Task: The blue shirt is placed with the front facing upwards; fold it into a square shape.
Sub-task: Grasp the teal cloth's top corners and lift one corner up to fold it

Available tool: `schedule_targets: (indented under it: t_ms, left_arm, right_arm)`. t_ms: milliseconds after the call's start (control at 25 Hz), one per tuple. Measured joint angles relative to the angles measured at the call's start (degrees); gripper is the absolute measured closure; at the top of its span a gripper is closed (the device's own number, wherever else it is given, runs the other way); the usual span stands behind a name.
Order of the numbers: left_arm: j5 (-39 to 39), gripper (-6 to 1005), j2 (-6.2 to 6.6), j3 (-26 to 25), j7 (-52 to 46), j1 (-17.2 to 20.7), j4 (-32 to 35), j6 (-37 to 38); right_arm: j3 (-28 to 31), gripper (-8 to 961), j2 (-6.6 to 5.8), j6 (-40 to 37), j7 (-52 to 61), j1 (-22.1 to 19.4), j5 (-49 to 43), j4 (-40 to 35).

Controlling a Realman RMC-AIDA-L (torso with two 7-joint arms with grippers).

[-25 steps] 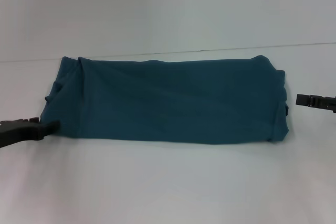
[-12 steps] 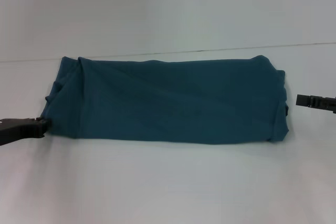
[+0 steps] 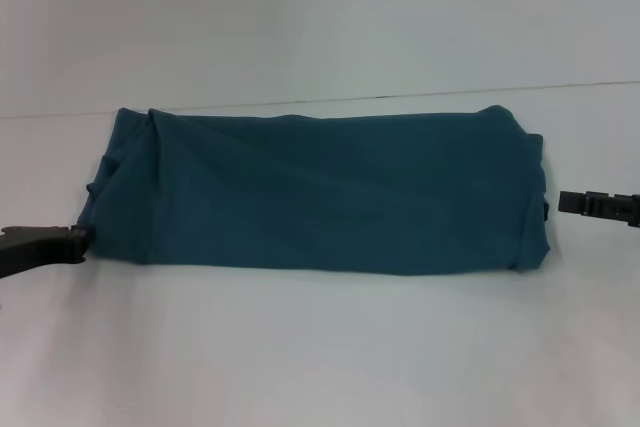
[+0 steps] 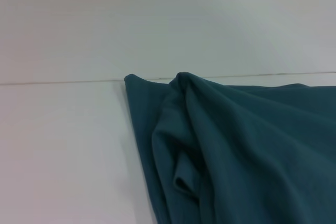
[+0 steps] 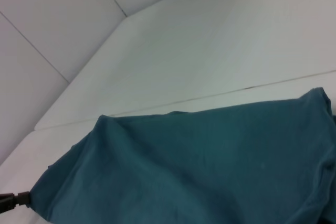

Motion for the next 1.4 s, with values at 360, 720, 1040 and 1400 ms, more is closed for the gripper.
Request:
schedule_targets:
  t_ms: [360, 720, 1040, 1400]
  left_arm:
    - [0.0, 1000, -0.02, 0.03, 0.0, 0.36, 1.4, 4.26]
    - [-0.01, 999, -0.08, 0.02, 0.0, 0.29, 2.48, 6.52]
    - [0.01, 998, 0.01, 0.01, 0.0, 0.06, 2.48, 6.54]
    - [0.17, 999, 0.05, -0.01, 0.07, 0.37, 2.47, 6.53]
  right_arm:
    - [-0.28, 289, 0.69, 0.55, 1.29, 0.12, -4.5, 0.27]
    - [-0.37, 322, 2.49, 4.86, 1.61, 0.92, -6.59, 0.95]
    - [-1.27, 352, 4.1, 9.02, 1.25, 2.79, -6.69, 1.58]
    - [-1.34, 417, 4.07, 10.15, 2.46, 3.95, -8.19, 2.56]
